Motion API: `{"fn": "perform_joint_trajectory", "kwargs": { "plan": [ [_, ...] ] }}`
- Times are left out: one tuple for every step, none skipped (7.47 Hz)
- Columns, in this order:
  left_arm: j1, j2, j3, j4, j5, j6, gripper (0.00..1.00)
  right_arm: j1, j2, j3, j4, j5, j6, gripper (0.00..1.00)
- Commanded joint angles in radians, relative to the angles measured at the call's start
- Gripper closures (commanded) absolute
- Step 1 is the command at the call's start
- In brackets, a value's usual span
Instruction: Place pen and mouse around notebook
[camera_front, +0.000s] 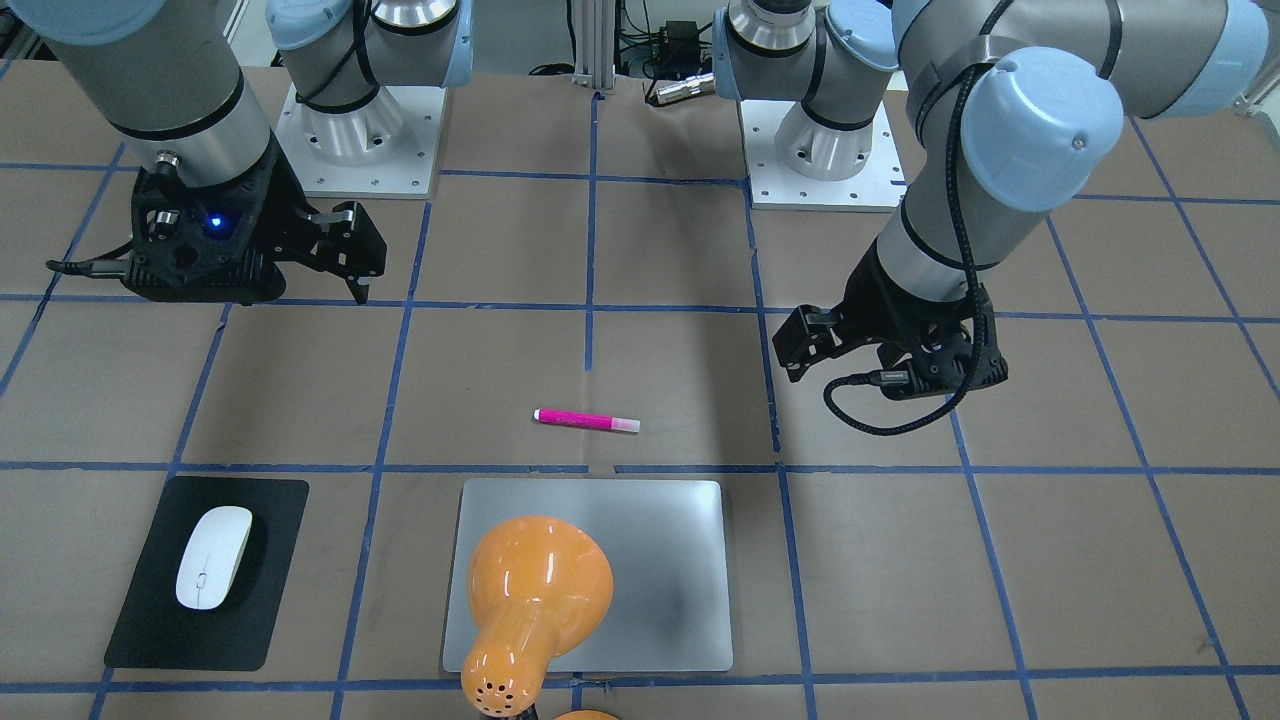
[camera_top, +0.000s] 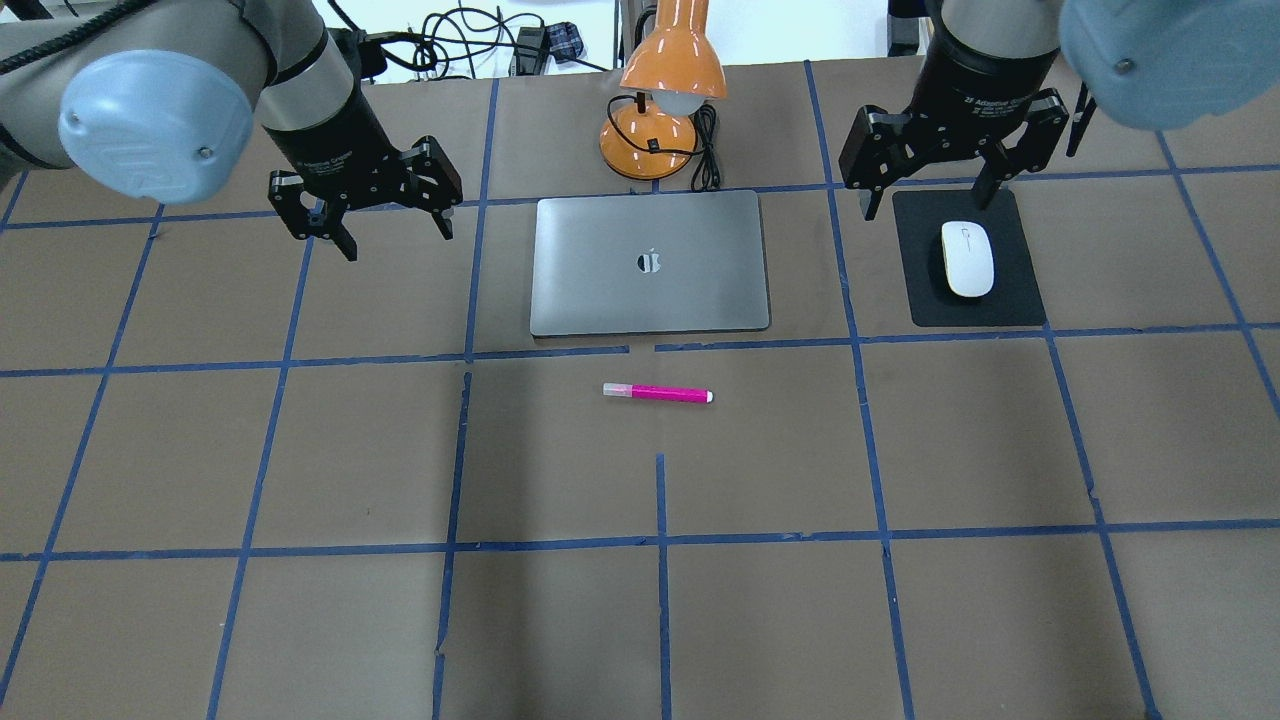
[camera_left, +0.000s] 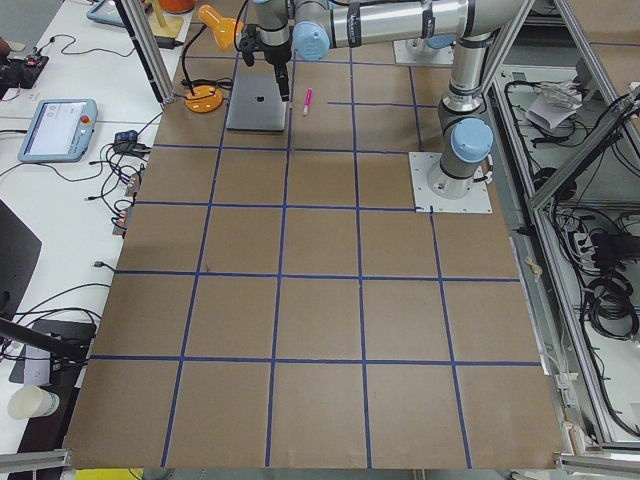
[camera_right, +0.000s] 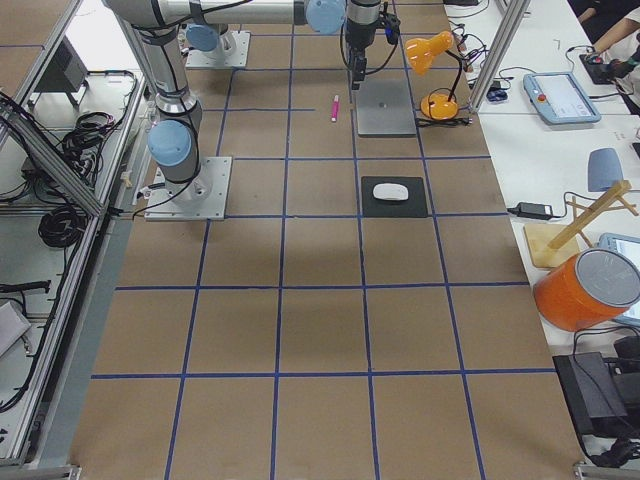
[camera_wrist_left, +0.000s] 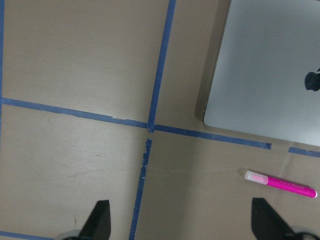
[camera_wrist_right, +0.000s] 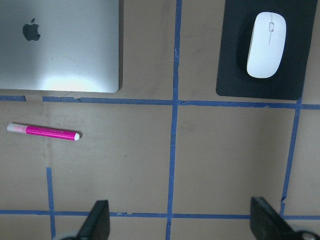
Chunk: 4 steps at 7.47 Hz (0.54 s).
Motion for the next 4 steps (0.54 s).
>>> {"fn": "perform_joint_trajectory", "kwargs": {
  "plan": [
    [0.004,0.055,0.0,-0.039,0.03,0.075,0.0,0.001,0.0,0.0,0.001,0.0,0.001,0.0],
    [0.003,0.082,-0.02,-0.053,0.031,0.105,0.0,0.001,0.0,0.0,0.001,0.0,0.0,0.0],
    [0.003,0.116,-0.033,-0.074,0.056,0.167,0.0,0.0,0.0,0.0,0.002,0.0,0.001,0.0],
    [0.007,0.156,-0.067,-0.083,0.056,0.185,0.0,0.001,0.0,0.0,0.002,0.002,0.001,0.0]
  ]
}}
